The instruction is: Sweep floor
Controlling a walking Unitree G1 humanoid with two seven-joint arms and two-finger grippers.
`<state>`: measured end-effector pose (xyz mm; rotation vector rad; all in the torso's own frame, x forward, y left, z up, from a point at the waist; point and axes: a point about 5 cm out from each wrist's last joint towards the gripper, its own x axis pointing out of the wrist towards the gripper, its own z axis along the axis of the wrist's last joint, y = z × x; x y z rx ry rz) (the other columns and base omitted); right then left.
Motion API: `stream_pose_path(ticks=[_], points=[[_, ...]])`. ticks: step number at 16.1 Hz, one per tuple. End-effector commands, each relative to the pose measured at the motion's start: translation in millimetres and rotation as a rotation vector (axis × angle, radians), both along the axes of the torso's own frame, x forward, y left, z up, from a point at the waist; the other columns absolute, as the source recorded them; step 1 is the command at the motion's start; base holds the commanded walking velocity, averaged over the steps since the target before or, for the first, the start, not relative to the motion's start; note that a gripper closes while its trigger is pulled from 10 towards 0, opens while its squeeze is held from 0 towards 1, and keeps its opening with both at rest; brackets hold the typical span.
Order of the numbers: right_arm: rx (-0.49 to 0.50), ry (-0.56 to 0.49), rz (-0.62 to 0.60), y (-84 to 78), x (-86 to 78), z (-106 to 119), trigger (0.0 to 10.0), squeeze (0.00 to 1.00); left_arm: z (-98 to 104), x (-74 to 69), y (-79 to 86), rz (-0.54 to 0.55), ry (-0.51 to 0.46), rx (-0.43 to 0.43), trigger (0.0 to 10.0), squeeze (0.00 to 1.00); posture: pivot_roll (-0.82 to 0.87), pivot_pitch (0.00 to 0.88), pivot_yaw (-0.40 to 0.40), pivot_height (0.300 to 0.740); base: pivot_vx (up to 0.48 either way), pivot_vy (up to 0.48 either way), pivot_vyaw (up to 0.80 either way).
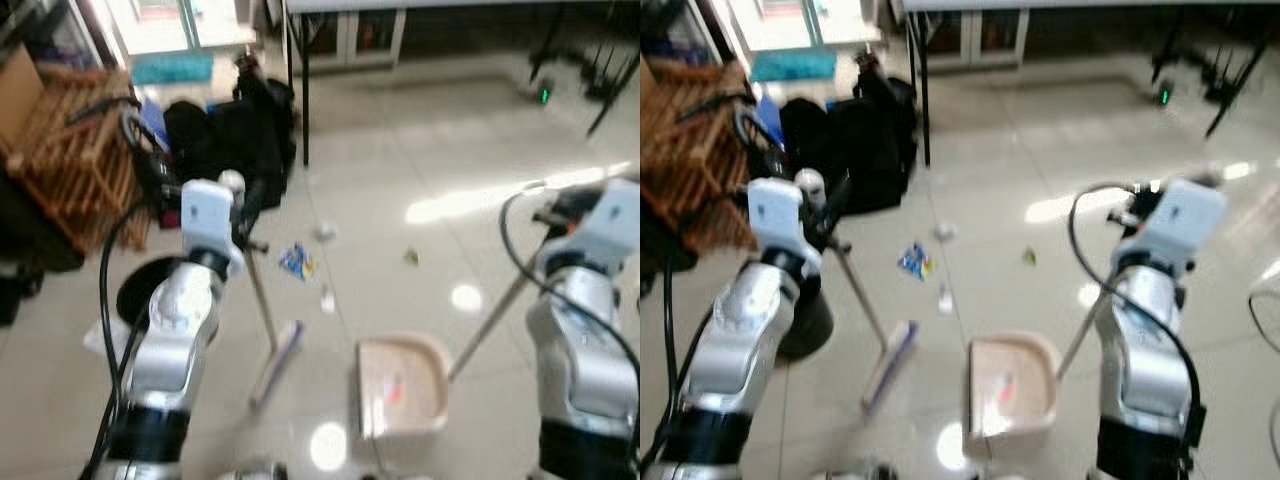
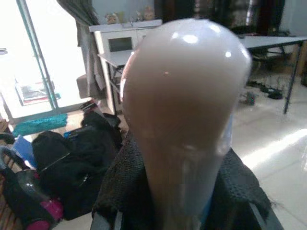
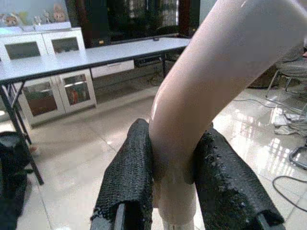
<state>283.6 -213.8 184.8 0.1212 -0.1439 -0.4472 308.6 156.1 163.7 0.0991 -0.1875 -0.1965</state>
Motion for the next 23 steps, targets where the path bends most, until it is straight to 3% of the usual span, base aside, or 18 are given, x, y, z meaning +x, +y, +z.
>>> stream_pose_path(ticks=[1, 7, 12, 23], points=[[0.07, -0.104, 0.047, 4.9, -2.9, 14.0, 10.0, 0.0, 6.2, 1.5, 0.7, 0.007, -0.033, 0.016, 10.0, 0.0, -0.09, 0.11, 0.0, 0.74, 0.42, 0.0, 0.0], [-0.064, -0.166, 0.124, 9.2, 3.7, 27.9, 10.0, 0.0, -3.0, -8.3, 3.5, 0.016, -0.02, 0.023, 10.0, 0.0, -0.09, 0.089, -0.01, 0.74, 0.419, 0.0, 0.0], [-0.112, -0.198, 0.138, 10.5, 8.7, 34.1, 10.0, 0.0, -2.9, -4.9, 2.5, 0.01, -0.019, 0.031, 10.0, 0.0, -0.09, 0.093, -0.002, 0.74, 0.418, 0.0, 0.0], [-0.104, -0.18, 0.166, 11.7, 13.5, 24.0, 10.0, 0.0, -0.5, -1.6, 2.2, 0.013, -0.032, 0.032, 10.0, 0.0, -0.08, 0.092, 0.001, 0.74, 0.416, 0.0, 0.0]])
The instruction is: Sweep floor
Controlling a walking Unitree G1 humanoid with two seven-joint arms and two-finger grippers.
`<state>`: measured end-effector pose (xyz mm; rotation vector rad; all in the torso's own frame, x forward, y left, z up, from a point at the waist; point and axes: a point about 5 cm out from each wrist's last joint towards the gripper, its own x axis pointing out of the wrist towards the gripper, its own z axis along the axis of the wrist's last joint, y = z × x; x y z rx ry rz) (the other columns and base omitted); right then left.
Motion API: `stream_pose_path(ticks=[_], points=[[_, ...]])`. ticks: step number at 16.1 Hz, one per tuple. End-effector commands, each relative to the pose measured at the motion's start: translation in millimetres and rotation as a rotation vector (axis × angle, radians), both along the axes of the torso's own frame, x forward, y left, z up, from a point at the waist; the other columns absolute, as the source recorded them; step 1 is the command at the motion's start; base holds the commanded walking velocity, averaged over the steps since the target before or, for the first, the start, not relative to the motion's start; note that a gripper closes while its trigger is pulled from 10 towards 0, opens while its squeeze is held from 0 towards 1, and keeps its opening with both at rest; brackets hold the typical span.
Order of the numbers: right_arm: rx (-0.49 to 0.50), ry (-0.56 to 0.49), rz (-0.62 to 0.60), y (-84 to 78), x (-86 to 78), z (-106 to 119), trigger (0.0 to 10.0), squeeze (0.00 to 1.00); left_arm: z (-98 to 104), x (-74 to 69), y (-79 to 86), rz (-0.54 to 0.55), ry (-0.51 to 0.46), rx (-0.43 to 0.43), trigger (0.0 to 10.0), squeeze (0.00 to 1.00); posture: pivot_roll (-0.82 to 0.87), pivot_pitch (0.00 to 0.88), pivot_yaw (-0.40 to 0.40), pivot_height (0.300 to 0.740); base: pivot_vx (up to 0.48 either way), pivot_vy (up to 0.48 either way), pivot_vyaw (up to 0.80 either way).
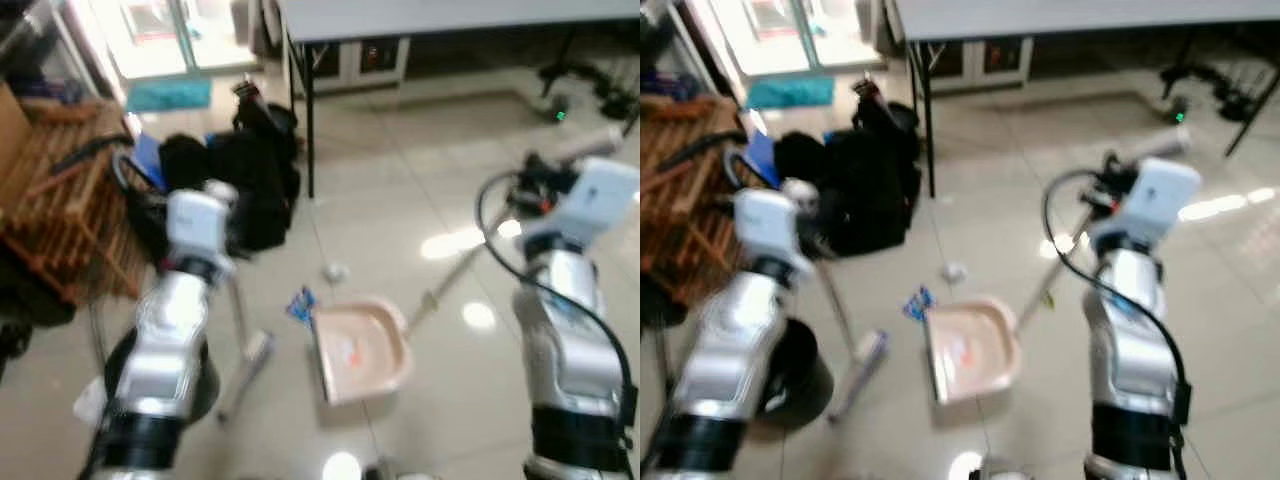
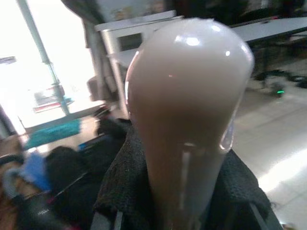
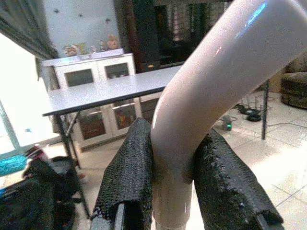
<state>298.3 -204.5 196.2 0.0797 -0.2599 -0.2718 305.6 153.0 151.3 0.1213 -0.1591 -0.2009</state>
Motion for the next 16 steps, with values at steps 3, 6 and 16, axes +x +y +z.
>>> stream_pose_path(ticks=[3, 6, 16], points=[[-0.015, -0.067, 0.017, 5.0, -0.8, 10.5, 10.0, 0.0, 14.4, 3.5, 3.8, 0.009, -0.067, 0.008, 10.0, 0.0, -0.08, 0.099, 0.003, 0.74, 0.412, 0.0, 0.0], [-0.021, -0.051, 0.01, 1.6, -1.2, 7.5, 10.0, 0.0, 15.7, 7.8, 0.1, 0.017, -0.064, 0.012, 10.0, 0.0, -0.07, 0.118, -0.004, 0.74, 0.379, 0.0, 0.0], [-0.031, -0.033, -0.063, -12.1, -6.6, -8.4, 10.0, 0.0, 8.4, 13.6, -18.8, -0.026, -0.065, -0.077, 10.0, 0.0, -0.05, 0.274, 0.024, 0.74, 0.0, 0.0, 0.0]])
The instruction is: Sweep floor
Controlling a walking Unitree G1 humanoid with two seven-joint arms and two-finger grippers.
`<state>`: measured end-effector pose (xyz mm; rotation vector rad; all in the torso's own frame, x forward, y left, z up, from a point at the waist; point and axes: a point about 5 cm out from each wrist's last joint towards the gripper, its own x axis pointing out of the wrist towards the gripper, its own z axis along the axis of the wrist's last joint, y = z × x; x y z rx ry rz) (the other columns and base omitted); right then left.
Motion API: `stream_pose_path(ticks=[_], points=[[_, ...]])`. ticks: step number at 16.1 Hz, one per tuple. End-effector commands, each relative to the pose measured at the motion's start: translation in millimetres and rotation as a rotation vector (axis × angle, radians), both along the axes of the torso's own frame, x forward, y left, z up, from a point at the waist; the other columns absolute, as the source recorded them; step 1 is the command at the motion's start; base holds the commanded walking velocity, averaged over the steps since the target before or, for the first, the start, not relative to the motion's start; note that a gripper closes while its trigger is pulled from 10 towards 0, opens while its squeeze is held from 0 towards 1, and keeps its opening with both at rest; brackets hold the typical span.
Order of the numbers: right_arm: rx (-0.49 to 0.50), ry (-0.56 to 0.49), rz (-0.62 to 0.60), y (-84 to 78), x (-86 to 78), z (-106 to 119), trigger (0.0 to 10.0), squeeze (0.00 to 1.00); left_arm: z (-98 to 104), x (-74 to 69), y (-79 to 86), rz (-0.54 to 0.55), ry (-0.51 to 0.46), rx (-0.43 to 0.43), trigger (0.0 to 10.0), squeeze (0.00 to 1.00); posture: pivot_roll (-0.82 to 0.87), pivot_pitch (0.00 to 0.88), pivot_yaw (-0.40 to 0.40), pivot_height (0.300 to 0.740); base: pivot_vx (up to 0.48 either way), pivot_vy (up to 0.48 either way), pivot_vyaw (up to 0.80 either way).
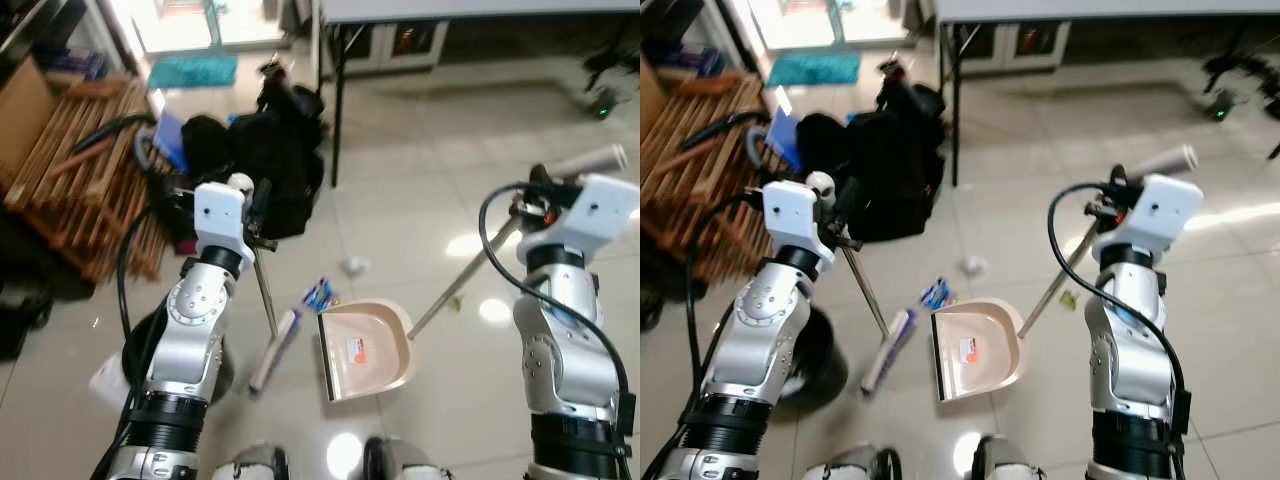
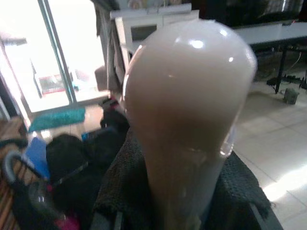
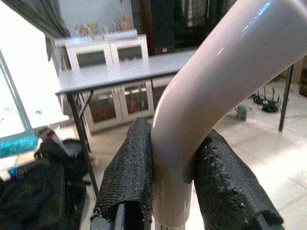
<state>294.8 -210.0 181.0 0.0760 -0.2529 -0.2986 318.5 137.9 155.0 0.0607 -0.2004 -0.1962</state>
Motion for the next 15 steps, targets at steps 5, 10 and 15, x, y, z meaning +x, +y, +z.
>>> stream_pose_path(ticks=[5, 10, 15], points=[[-0.101, -0.058, -0.094, -11.5, 1.2, 9.8, 10.0, 0.0, 10.4, 4.1, -20.4, -0.054, -0.106, -0.004, 10.0, 0.0, -0.05, 0.35, 0.084, 0.74, 0.0, 0.0, 0.0], [-0.226, -0.147, -0.216, -40.8, 2.3, 15.8, 10.0, 0.0, 27.5, 10.2, -39.8, -0.097, -0.233, 0.003, 10.0, 0.0, 0.03, 0.415, 0.117, 0.74, 0.0, 0.0, 0.0], [-0.303, -0.157, -0.293, -46.8, 9.7, 8.3, 10.0, 0.0, 41.6, 14.6, -45.4, -0.114, -0.319, -0.004, 10.0, 0.0, 0.08, 0.441, 0.14, 0.74, 0.0, 0.0, 0.0]])
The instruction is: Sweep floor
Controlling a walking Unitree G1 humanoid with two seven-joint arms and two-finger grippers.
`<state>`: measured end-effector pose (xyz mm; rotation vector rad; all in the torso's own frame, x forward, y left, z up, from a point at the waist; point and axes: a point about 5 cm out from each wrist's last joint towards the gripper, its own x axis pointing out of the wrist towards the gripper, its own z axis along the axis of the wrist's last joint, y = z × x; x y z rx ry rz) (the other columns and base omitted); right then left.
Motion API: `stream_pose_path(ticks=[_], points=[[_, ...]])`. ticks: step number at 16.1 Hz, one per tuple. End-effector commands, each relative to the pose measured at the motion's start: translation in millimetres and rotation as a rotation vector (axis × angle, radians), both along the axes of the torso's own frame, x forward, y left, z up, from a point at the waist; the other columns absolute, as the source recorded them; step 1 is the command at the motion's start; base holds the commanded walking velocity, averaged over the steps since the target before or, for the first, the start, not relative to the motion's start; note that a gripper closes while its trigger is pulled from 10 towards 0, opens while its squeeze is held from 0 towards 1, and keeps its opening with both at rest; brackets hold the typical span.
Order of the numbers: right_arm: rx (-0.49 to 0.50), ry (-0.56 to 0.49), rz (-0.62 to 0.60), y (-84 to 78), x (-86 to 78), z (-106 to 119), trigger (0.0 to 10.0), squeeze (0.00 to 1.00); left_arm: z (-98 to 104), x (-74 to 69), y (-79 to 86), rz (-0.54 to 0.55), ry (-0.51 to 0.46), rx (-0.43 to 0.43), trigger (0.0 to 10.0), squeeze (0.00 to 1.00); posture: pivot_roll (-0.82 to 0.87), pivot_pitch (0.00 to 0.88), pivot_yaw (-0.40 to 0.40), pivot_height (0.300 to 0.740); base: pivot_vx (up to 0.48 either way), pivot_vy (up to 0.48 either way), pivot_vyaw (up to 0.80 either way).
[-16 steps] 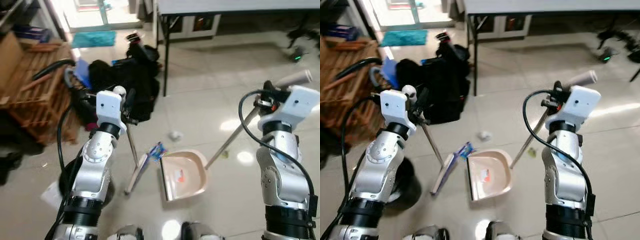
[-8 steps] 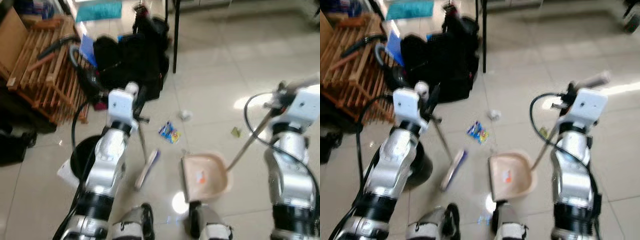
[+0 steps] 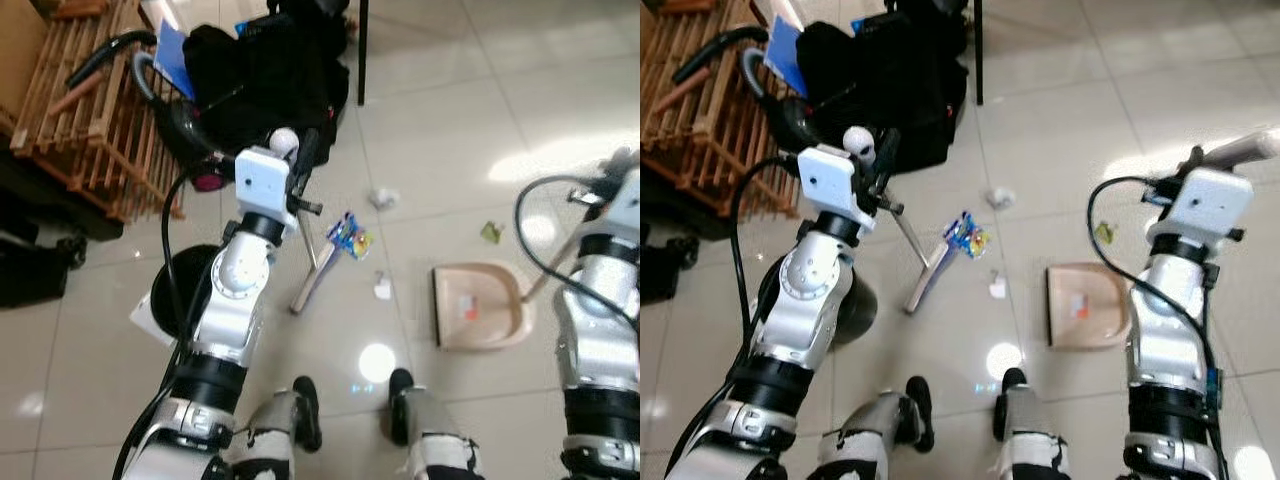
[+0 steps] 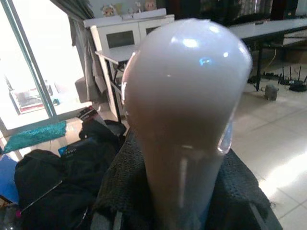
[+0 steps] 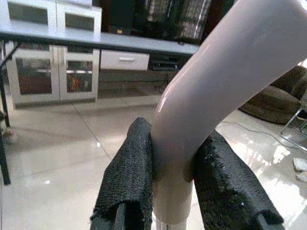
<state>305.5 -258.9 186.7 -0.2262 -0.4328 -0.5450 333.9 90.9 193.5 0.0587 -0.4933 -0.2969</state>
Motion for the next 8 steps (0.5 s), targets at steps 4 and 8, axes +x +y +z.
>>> stream_pose_path(ticks=[4, 8], points=[[-0.037, 0.0, 0.011, 36.2, 10.3, -19.0, 10.0, 0.0, 7.1, 11.2, -1.4, -0.008, -0.048, 0.028, 10.0, 0.0, 0.09, 0.469, 0.161, 0.74, 0.0, 0.0, 0.0], [0.053, -0.048, -0.023, 55.8, 12.8, -26.5, 10.0, 0.0, 10.6, 16.0, -9.9, -0.029, -0.06, 0.036, 10.0, 0.0, 0.14, 0.472, 0.185, 0.74, 0.0, 0.0, 0.0]])
